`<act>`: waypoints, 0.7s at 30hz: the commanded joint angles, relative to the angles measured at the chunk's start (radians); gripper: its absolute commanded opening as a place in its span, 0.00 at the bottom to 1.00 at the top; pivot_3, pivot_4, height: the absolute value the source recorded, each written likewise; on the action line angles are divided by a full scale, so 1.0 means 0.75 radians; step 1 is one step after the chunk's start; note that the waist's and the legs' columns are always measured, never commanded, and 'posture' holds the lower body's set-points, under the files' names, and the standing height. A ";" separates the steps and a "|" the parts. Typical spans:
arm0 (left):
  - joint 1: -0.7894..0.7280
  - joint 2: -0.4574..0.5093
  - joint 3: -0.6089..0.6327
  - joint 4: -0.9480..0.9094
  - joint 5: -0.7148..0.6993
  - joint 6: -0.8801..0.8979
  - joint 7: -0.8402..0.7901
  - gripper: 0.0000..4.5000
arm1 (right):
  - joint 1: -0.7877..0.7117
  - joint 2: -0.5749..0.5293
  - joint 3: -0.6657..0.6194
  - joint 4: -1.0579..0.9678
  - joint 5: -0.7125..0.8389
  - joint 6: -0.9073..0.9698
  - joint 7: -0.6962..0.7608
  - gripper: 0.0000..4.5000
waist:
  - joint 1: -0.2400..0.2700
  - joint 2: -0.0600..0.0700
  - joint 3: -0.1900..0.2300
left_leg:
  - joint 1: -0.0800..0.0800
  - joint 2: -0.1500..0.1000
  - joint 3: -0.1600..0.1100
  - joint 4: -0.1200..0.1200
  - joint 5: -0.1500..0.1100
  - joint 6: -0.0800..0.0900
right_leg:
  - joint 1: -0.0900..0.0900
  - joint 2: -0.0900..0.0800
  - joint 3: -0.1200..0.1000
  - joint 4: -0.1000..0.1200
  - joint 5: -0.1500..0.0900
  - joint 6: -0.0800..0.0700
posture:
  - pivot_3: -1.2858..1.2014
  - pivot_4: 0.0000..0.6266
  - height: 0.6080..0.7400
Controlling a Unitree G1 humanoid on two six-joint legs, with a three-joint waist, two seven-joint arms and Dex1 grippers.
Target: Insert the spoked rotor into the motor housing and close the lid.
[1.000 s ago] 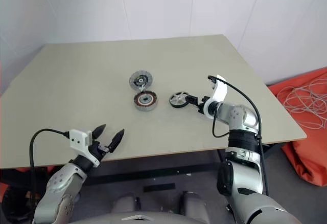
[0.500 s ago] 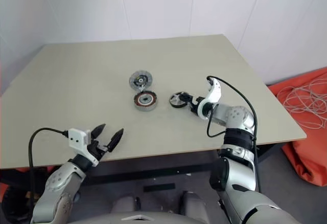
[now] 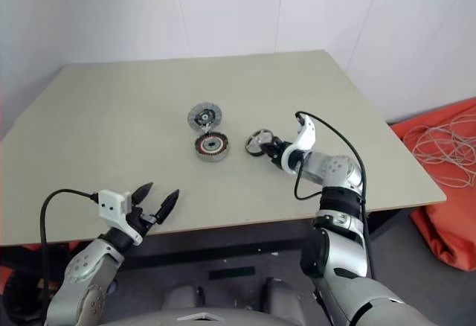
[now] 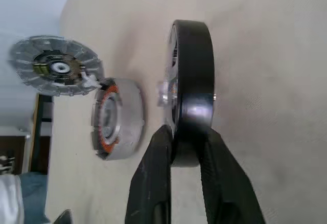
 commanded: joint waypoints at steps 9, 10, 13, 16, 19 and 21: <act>-0.008 -0.003 0.004 -0.021 0.003 -0.034 -0.002 1.00 | -0.049 0.054 -0.078 -0.092 0.153 0.118 -0.078 0.09 | 0.000 0.000 0.000 | 0.001 0.000 0.000 0.000 0.001 -0.001 | 0.000 0.000 0.000 0.000 0.000 0.000 | 0.52 0.00 1.00; -0.010 -0.002 0.005 -0.020 0.002 -0.032 -0.001 1.00 | -0.066 0.077 -0.110 -0.105 0.189 0.148 -0.100 0.09 | -0.003 0.000 0.000 | 0.001 0.000 0.000 0.000 0.001 -0.001 | -0.002 0.000 0.000 0.000 0.000 0.000 | 0.52 0.00 1.00; -0.020 -0.001 0.007 -0.021 -0.001 -0.023 0.002 1.00 | -0.127 0.153 -0.222 -0.116 0.299 0.232 -0.180 0.09 | -0.006 0.000 0.000 | -0.002 0.000 0.000 -0.001 0.003 -0.006 | -0.006 0.000 0.000 0.000 0.000 0.000 | 0.52 0.00 1.00; -0.026 0.002 0.011 -0.021 -0.006 -0.017 0.001 1.00 | -0.176 0.236 -0.305 -0.101 0.380 0.279 -0.272 0.09 | -0.004 0.001 0.000 | -0.002 0.000 0.000 -0.002 0.004 -0.007 | -0.007 0.001 0.000 0.000 0.000 0.000 | 0.52 0.00 1.00; -0.027 0.006 0.017 -0.019 -0.010 -0.016 -0.001 1.00 | -0.206 0.309 -0.332 -0.083 0.433 0.270 -0.337 0.09 | 0.007 0.000 0.000 | -0.001 0.000 0.000 -0.003 0.004 -0.007 | -0.006 0.000 0.000 0.000 0.000 0.000 | 0.52 0.00 1.00; -0.024 0.006 0.023 -0.018 -0.012 -0.017 -0.001 1.00 | -0.214 0.343 -0.322 -0.073 0.463 0.265 -0.370 0.09 | 0.014 0.000 0.000 | -0.002 -0.002 0.000 -0.003 0.004 -0.007 | -0.006 -0.001 0.000 -0.001 0.000 0.000 | 0.52 0.00 1.00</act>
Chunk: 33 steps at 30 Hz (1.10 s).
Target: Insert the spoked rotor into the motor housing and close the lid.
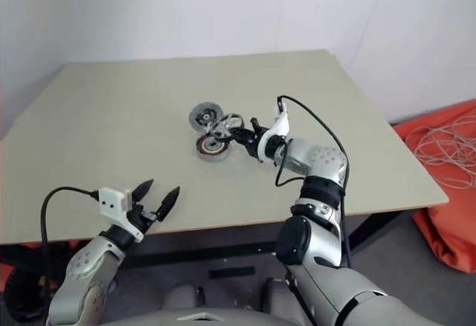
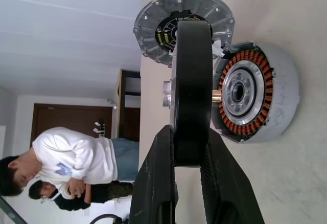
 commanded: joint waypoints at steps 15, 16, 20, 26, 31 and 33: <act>-0.011 -0.002 0.017 0.007 -0.007 -0.030 -0.014 1.00 | -0.018 0.131 0.198 0.219 0.131 -0.133 0.056 0.09 | -0.001 0.000 0.000 | -0.001 0.001 0.000 -0.001 0.002 -0.003 | -0.002 0.001 0.000 0.000 0.000 0.000 | 0.52 0.00 1.00; -0.011 -0.002 0.017 0.010 -0.007 -0.033 -0.015 1.00 | -0.024 0.126 0.211 0.241 0.128 -0.151 0.070 0.09 | -0.001 0.000 0.000 | -0.001 0.001 0.000 -0.001 0.002 -0.003 | -0.002 0.001 0.000 0.000 0.000 0.000 | 0.52 0.00 1.00; -0.005 -0.006 0.018 0.021 -0.005 -0.045 -0.020 1.00 | -0.038 0.110 0.264 0.311 0.118 -0.211 0.120 0.09 | -0.001 0.000 0.000 | -0.001 0.001 0.000 -0.001 0.002 -0.003 | -0.002 0.001 0.000 0.000 0.000 0.000 | 0.52 0.00 1.00; -0.001 -0.005 0.017 0.031 -0.001 -0.060 -0.026 1.00 | -0.064 0.085 0.315 0.399 0.105 -0.297 0.179 0.09 | -0.002 0.000 0.000 | -0.001 0.001 0.000 -0.001 0.001 -0.003 | -0.002 0.001 0.000 0.000 0.000 0.000 | 0.52 0.00 1.00; -0.001 -0.002 0.014 0.031 0.003 -0.065 -0.027 1.00 | -0.084 0.061 0.345 0.472 0.082 -0.374 0.229 0.09 | -0.003 0.000 0.000 | -0.002 0.002 0.000 -0.001 0.001 -0.003 | -0.002 0.001 0.000 0.000 0.000 0.000 | 0.52 0.00 1.00; 0.000 -0.002 0.013 0.023 0.004 -0.062 -0.024 1.00 | -0.095 0.052 0.351 0.499 0.070 -0.401 0.250 0.09 | -0.003 0.000 0.000 | -0.002 0.002 0.000 -0.001 0.001 -0.003 | -0.002 0.001 0.000 0.000 0.000 0.000 | 0.52 0.00 1.00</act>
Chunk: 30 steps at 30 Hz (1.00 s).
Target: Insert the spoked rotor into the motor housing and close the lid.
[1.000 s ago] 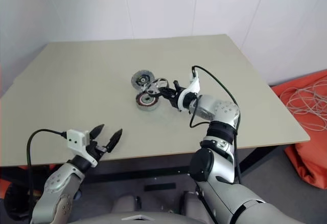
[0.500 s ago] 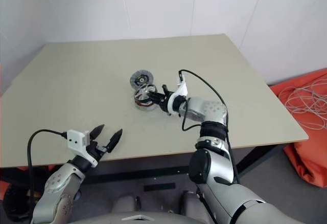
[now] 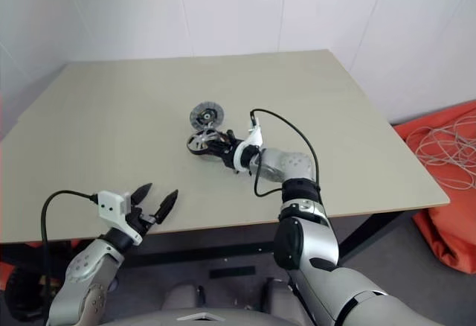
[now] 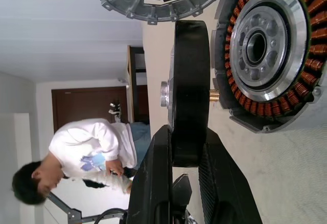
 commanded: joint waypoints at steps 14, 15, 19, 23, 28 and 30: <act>0.010 0.010 0.001 -0.099 -0.004 0.015 0.013 1.00 | -0.127 -0.021 0.017 0.108 -0.038 -0.115 0.137 0.09 | -0.003 0.000 0.000 | 0.000 0.000 0.000 0.000 0.000 0.000 | 0.000 0.000 0.000 0.000 0.000 0.000 | 0.52 0.00 1.00; 0.010 0.010 0.001 -0.103 -0.004 0.018 0.015 1.00 | -0.129 -0.028 0.015 0.117 -0.045 -0.122 0.141 0.09 | -0.003 0.000 0.000 | 0.000 0.000 0.000 0.000 0.000 0.000 | 0.000 0.000 0.000 0.000 0.000 0.000 | 0.52 0.00 1.00; 0.010 0.007 -0.001 -0.113 -0.003 0.027 0.021 1.00 | -0.137 -0.051 0.015 0.149 -0.071 -0.138 0.167 0.09 | -0.002 0.000 0.000 | 0.000 0.000 0.000 0.000 0.000 0.000 | 0.000 0.000 0.000 0.000 0.000 0.000 | 0.52 0.00 1.00; 0.012 0.004 -0.004 -0.119 0.000 0.029 0.027 1.00 | -0.138 -0.069 0.020 0.176 -0.095 -0.152 0.191 0.09 | -0.003 0.000 0.000 | 0.000 0.000 0.000 0.000 0.000 0.000 | 0.000 0.000 0.000 0.000 0.000 -0.001 | 0.52 0.00 1.00; 0.013 0.002 -0.012 -0.123 0.002 0.030 0.036 1.00 | -0.144 -0.076 0.014 0.196 -0.117 -0.163 0.210 0.09 | -0.003 0.000 0.000 | 0.000 0.000 0.000 0.000 0.000 0.000 | 0.000 0.000 0.000 0.000 0.000 -0.001 | 0.52 0.00 1.00; 0.010 0.002 -0.016 -0.127 0.002 0.034 0.040 1.00 | -0.147 -0.076 0.014 0.199 -0.121 -0.167 0.214 0.09 | -0.003 0.000 0.000 | 0.000 0.001 0.000 0.000 0.000 0.000 | 0.000 0.000 0.000 0.000 0.000 -0.001 | 0.52 0.00 1.00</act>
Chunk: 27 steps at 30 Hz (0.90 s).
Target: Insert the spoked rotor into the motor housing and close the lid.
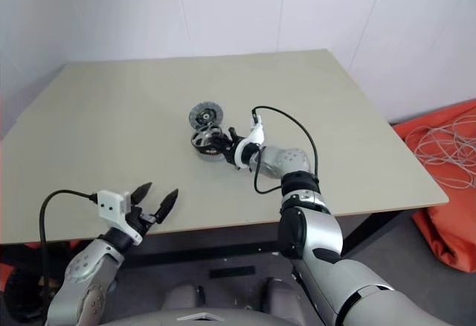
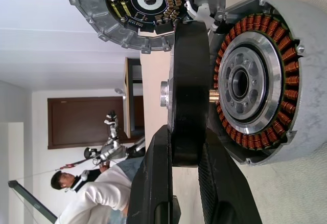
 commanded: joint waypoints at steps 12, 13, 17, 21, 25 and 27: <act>-0.041 0.010 -0.002 -0.090 -0.006 0.049 0.035 1.00 | -0.055 -0.015 -0.013 0.023 -0.034 -0.052 0.053 0.09 | 0.000 0.000 0.000 | 0.000 0.000 0.000 0.000 0.000 0.000 | 0.000 0.000 0.000 0.000 0.002 -0.004 | 0.52 0.00 1.00; -0.040 0.010 -0.001 -0.091 -0.006 0.050 0.035 1.00 | -0.056 -0.018 -0.014 0.028 -0.038 -0.058 0.054 0.09 | 0.000 0.000 0.000 | 0.000 0.000 0.000 0.000 0.000 0.000 | 0.000 0.000 0.000 0.000 0.003 -0.005 | 0.52 0.00 1.00; -0.037 0.012 0.003 -0.092 -0.010 0.050 0.031 1.00 | -0.060 -0.029 -0.016 0.047 -0.046 -0.072 0.061 0.09 | 0.000 0.000 0.000 | 0.000 0.000 0.000 0.000 0.000 0.000 | 0.000 0.000 0.000 0.000 0.003 -0.005 | 0.52 0.00 1.00; -0.028 0.014 0.009 -0.087 -0.015 0.042 0.022 1.00 | -0.062 -0.030 -0.016 0.053 -0.050 -0.080 0.064 0.29 | 0.000 0.000 0.000 | 0.000 0.000 0.000 0.000 0.000 0.000 | 0.000 0.000 0.000 0.000 0.003 -0.005 | 0.52 0.00 1.00; -0.019 0.014 0.012 -0.073 -0.017 0.028 0.009 1.00 | -0.065 -0.023 -0.018 0.049 -0.047 -0.077 0.066 0.60 | -0.001 0.000 0.000 | 0.000 0.000 0.000 0.000 0.000 0.000 | 0.000 0.000 0.000 0.000 0.003 -0.005 | 0.52 0.00 1.00; -0.016 0.013 0.013 -0.064 -0.016 0.019 0.002 1.00 | -0.066 -0.020 -0.018 0.048 -0.048 -0.076 0.067 0.73 | -0.003 0.000 0.000 | 0.000 0.000 0.000 0.000 -0.001 0.002 | 0.000 0.000 0.000 0.000 0.002 -0.004 | 0.52 0.00 1.00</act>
